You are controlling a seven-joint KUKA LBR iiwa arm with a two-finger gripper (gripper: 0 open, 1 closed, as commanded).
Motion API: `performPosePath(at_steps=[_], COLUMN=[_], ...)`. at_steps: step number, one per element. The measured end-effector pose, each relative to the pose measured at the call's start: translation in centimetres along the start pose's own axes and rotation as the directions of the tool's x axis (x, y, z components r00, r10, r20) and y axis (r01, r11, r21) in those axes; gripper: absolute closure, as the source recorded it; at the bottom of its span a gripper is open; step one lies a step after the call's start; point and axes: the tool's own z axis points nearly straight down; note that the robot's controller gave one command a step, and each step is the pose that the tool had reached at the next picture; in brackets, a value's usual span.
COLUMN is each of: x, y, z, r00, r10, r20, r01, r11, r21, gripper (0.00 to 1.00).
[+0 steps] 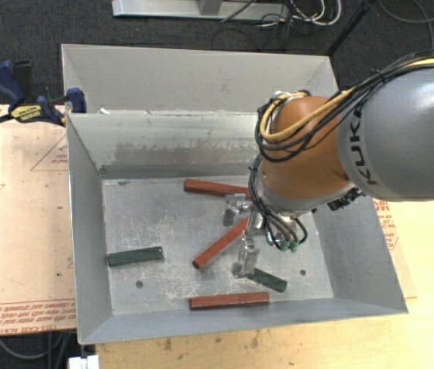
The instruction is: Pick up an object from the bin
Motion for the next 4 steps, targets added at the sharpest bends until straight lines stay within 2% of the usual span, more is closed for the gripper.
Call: performPosePath(at_steps=[1,2,3,4], x=[3.2,3.1,3.6,1.3], y=[-2.1,-2.1,-3.3,-11.6], z=[8.4,8.1,-3.6,-2.4], r00=[0.936,0.937,0.895,0.981], r10=[-0.352,-0.350,-0.445,-0.193], r20=[0.011,0.013,0.014,0.010], r01=[0.352,0.350,0.445,0.193], r11=[0.936,0.937,0.895,0.981], r21=[0.003,0.003,0.007,0.003], gripper=[0.00,1.00,1.00,1.00])
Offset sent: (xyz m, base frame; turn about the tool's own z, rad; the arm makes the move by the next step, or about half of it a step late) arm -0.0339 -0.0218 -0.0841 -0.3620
